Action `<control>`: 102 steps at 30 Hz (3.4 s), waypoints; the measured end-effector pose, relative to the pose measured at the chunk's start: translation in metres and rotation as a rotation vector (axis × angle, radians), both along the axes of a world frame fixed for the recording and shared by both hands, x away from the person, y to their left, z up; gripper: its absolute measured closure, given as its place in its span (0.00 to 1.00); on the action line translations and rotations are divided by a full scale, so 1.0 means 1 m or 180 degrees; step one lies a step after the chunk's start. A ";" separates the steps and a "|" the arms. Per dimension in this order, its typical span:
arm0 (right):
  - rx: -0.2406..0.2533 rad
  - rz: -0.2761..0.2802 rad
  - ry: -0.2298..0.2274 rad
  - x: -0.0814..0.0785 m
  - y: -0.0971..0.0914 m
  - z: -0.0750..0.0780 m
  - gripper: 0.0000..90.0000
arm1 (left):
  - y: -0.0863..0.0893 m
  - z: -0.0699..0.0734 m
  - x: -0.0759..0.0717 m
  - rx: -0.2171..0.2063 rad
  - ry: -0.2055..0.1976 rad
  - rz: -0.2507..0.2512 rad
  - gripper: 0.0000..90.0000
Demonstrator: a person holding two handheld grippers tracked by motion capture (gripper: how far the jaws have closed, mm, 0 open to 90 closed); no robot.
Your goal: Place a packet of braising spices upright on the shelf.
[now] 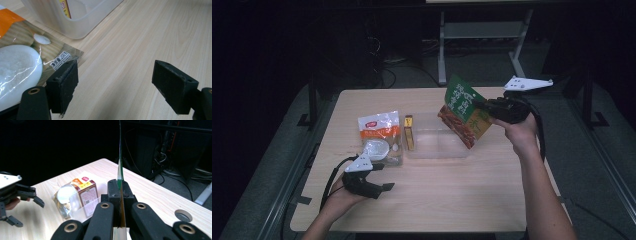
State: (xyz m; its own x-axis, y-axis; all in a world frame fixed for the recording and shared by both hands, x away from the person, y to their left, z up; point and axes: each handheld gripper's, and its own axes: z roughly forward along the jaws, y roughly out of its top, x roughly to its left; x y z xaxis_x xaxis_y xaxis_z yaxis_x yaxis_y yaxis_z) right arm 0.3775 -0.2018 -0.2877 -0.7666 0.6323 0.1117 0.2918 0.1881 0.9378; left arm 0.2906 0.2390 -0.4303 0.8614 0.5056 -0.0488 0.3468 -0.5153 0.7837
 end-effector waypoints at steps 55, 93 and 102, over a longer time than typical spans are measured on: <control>-0.0584 -0.0161 0.0220 0.014 0.009 -0.031 0.81 | -0.015 -0.013 -0.005 0.0297 -0.0074 -0.0291 0.19; -0.0973 -0.0006 0.0550 -0.054 -0.010 -0.108 0.35 | -0.004 -0.012 0.000 0.0354 0.0112 -0.0138 0.16; -0.1210 0.0560 0.0616 -0.067 0.037 -0.139 0.34 | -0.006 -0.015 0.000 0.0390 0.0107 -0.0132 0.16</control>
State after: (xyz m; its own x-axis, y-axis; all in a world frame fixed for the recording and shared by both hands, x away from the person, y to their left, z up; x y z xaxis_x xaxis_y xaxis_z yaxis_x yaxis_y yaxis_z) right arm 0.3109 -0.1648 -0.4268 -0.8538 0.5183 0.0488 0.3877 0.5705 0.7240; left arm 0.2902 0.2334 -0.4458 0.8806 0.4734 -0.0180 0.3482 -0.6210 0.7023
